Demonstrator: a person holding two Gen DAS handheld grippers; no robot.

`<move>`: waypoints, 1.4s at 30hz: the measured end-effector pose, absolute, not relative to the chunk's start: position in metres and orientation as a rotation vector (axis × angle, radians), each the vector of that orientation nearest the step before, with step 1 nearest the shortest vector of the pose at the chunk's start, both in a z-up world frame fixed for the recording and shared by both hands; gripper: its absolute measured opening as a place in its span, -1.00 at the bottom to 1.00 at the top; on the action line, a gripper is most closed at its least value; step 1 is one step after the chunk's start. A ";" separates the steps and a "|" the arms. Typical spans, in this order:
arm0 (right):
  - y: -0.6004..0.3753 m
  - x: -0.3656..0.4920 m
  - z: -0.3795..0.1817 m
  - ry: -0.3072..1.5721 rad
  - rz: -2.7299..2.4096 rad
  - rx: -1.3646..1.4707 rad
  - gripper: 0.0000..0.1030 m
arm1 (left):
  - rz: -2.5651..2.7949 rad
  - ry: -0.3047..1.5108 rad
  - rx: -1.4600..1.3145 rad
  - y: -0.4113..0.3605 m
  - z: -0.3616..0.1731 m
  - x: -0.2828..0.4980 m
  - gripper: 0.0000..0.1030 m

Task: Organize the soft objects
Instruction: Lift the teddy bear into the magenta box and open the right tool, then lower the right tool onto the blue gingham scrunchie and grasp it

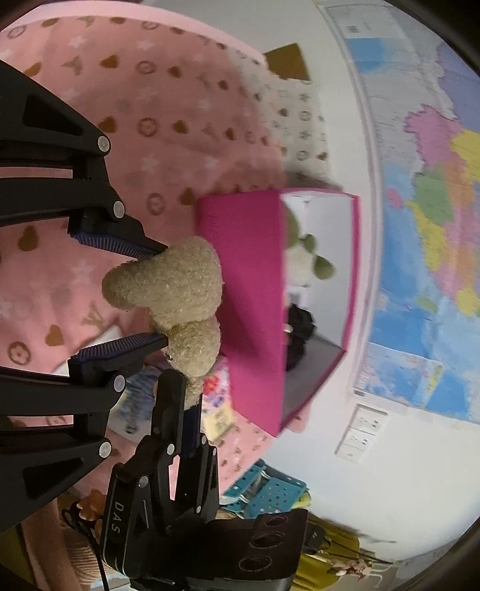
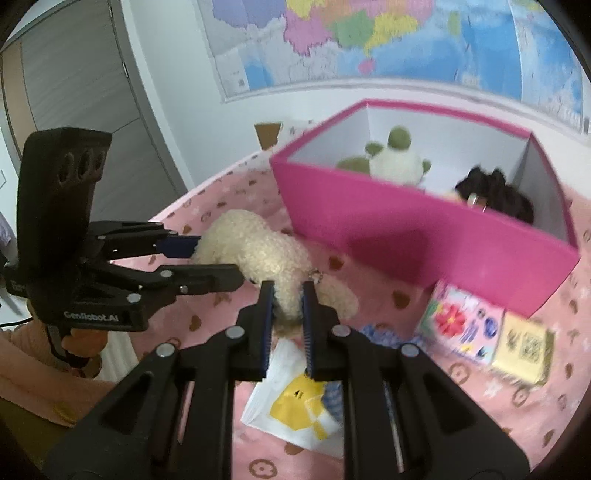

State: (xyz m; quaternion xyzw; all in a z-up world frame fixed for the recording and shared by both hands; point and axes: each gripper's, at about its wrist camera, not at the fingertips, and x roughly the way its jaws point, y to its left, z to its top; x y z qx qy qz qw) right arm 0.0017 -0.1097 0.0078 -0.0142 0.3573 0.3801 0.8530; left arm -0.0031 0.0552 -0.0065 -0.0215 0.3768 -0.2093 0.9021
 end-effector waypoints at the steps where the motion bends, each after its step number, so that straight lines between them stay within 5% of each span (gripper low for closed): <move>1: -0.111 0.003 0.012 0.740 0.800 -0.028 -0.68 | -0.437 0.767 -0.045 0.055 -0.001 -0.001 -0.20; 16: -0.118 0.056 0.066 0.616 0.763 -0.056 -0.68 | -0.413 0.644 -0.006 0.043 0.052 0.054 -0.20; 42: -0.100 0.130 0.024 0.792 0.704 0.000 -0.57 | -0.244 0.744 -0.035 0.060 0.024 0.115 -0.20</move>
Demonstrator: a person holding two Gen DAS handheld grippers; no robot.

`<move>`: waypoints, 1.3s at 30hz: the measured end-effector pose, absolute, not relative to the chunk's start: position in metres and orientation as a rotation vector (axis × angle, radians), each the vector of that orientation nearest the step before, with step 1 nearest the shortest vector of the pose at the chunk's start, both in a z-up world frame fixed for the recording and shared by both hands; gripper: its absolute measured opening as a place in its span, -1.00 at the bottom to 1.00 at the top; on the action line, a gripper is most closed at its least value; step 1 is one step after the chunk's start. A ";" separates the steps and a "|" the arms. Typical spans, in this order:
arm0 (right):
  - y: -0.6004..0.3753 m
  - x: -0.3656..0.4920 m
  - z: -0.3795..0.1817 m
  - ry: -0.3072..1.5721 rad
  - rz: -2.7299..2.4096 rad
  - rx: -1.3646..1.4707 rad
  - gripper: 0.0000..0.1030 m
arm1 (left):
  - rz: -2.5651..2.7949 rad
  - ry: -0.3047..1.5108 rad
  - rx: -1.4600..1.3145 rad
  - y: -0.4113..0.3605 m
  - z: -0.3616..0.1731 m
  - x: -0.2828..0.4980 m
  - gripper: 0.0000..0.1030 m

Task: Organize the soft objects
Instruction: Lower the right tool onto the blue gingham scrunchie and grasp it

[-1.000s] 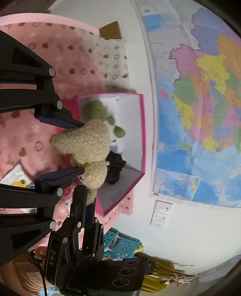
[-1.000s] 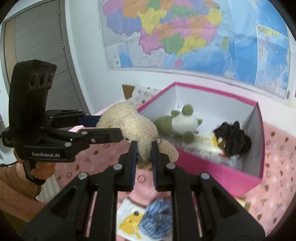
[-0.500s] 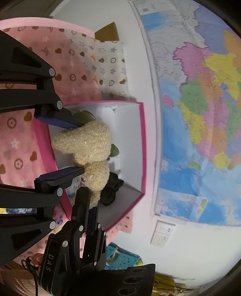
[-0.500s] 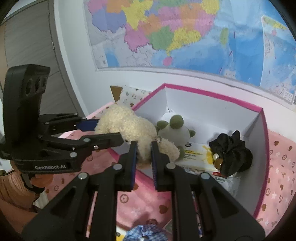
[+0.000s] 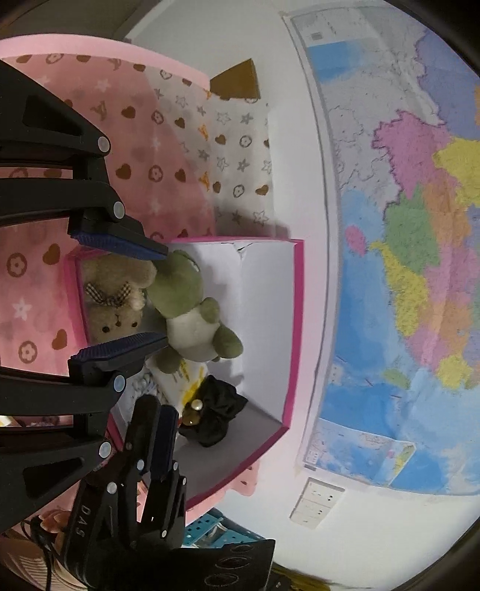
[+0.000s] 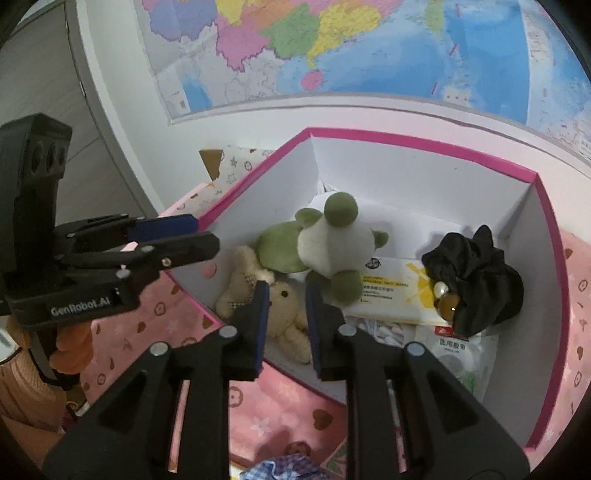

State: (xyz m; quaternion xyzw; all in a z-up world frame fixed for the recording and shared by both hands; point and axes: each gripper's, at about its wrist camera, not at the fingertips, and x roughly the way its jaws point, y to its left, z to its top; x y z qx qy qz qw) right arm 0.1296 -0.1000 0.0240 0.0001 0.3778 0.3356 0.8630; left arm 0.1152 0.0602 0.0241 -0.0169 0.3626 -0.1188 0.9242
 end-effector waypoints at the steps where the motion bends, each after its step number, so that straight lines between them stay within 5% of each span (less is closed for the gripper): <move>1: -0.103 0.128 0.025 0.789 0.704 0.010 -0.56 | -0.242 0.735 -0.029 0.059 0.026 0.112 -0.20; 15: -0.173 0.054 0.032 0.712 0.690 0.099 -0.21 | -0.406 0.677 0.012 0.026 0.031 0.044 -0.03; 26: -0.221 0.026 -0.032 0.873 0.574 0.212 -0.21 | -0.519 0.796 0.002 -0.006 -0.014 0.026 -0.03; 39: -0.206 0.019 -0.042 0.903 0.632 0.236 -0.21 | -0.528 0.874 -0.004 -0.021 -0.039 0.023 -0.03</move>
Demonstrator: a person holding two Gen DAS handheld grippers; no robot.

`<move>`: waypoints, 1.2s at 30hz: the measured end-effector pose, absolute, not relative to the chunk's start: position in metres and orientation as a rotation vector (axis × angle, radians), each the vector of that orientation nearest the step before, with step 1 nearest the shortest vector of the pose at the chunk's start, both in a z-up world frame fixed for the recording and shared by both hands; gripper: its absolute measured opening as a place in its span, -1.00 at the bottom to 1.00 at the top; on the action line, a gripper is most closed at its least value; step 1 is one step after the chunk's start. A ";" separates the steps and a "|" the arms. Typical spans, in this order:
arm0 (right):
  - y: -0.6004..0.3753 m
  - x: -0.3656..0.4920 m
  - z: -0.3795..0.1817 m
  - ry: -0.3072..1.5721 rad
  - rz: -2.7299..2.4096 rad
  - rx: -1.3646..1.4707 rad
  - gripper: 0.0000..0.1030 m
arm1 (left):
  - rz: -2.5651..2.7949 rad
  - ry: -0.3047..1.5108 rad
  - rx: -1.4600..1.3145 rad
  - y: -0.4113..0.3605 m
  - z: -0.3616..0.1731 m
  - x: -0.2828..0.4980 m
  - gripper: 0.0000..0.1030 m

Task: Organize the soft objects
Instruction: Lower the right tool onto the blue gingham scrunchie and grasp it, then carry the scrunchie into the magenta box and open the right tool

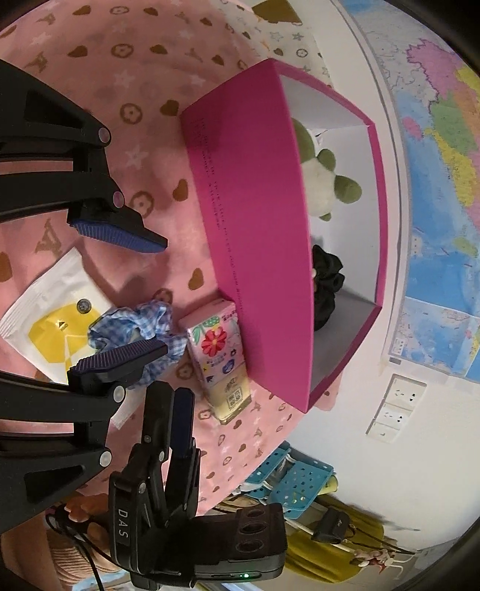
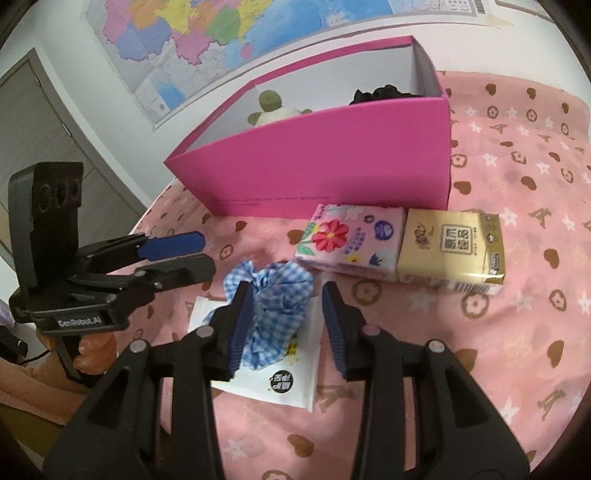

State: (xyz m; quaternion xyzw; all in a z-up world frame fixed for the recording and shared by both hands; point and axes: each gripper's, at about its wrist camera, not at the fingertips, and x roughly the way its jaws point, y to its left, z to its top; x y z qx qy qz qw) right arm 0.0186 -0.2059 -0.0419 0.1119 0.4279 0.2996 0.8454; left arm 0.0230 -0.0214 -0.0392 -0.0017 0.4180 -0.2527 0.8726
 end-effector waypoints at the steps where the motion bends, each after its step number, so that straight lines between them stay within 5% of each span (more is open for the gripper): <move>1: -0.205 0.018 -0.042 0.906 0.635 0.234 -0.21 | -0.525 0.875 -0.001 -0.022 -0.040 0.022 -0.03; 29: -0.182 0.015 -0.058 0.933 0.643 0.172 -0.21 | -0.593 0.952 0.009 -0.034 -0.066 0.010 -0.09; 36: -0.176 0.013 -0.059 0.927 0.631 0.083 -0.66 | -0.607 0.955 0.007 -0.037 -0.068 0.010 -0.33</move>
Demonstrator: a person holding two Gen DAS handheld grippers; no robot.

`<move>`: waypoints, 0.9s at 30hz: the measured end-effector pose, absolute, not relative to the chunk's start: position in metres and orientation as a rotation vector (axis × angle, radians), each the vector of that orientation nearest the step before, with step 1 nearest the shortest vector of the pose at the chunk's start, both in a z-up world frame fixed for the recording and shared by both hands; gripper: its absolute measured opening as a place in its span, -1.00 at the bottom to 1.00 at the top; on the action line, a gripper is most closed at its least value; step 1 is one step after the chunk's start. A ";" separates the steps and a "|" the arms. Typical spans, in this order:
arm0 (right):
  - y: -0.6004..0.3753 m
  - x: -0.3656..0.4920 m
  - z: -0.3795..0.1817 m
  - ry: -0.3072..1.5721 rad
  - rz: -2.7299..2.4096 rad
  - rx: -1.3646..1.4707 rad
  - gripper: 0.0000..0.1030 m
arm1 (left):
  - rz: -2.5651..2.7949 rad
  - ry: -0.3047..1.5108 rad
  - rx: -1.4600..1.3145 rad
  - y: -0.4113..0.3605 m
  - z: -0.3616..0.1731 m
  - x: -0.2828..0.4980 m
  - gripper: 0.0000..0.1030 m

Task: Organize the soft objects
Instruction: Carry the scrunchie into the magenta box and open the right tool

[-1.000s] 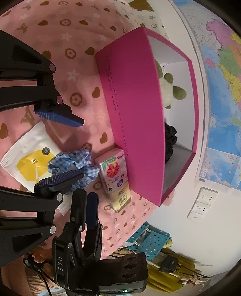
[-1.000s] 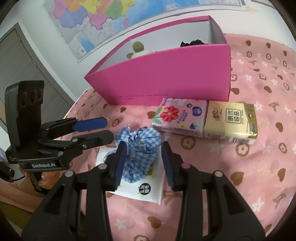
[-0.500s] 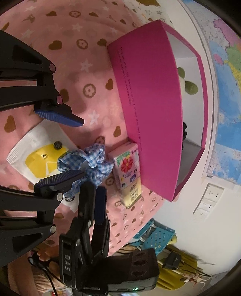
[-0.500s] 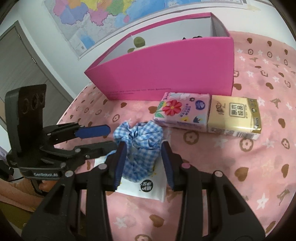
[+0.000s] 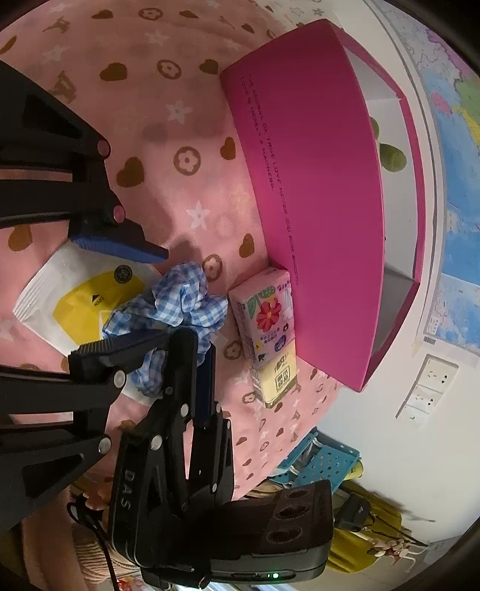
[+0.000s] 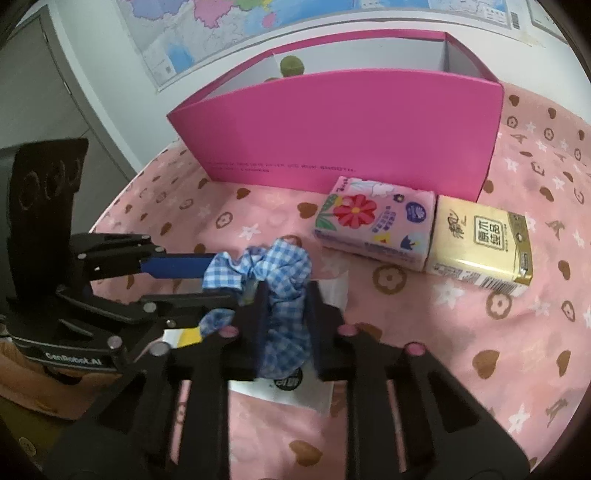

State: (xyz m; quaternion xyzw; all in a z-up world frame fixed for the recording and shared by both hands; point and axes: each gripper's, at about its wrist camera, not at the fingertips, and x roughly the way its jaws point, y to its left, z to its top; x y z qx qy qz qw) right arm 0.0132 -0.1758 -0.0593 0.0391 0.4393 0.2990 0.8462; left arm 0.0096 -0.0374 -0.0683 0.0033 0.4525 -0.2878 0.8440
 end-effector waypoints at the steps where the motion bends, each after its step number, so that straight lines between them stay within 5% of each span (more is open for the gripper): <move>1: -0.177 0.013 -0.060 0.924 0.632 0.090 -0.67 | -0.612 0.955 0.007 -0.038 -0.068 0.009 -0.36; 6: -0.185 0.011 -0.056 0.901 0.631 0.124 -0.69 | -0.642 0.961 -0.002 -0.041 -0.068 0.008 -0.49; 27: -0.208 0.014 0.015 0.714 0.661 0.179 -0.70 | -0.699 0.825 -0.027 -0.048 -0.007 0.029 -0.49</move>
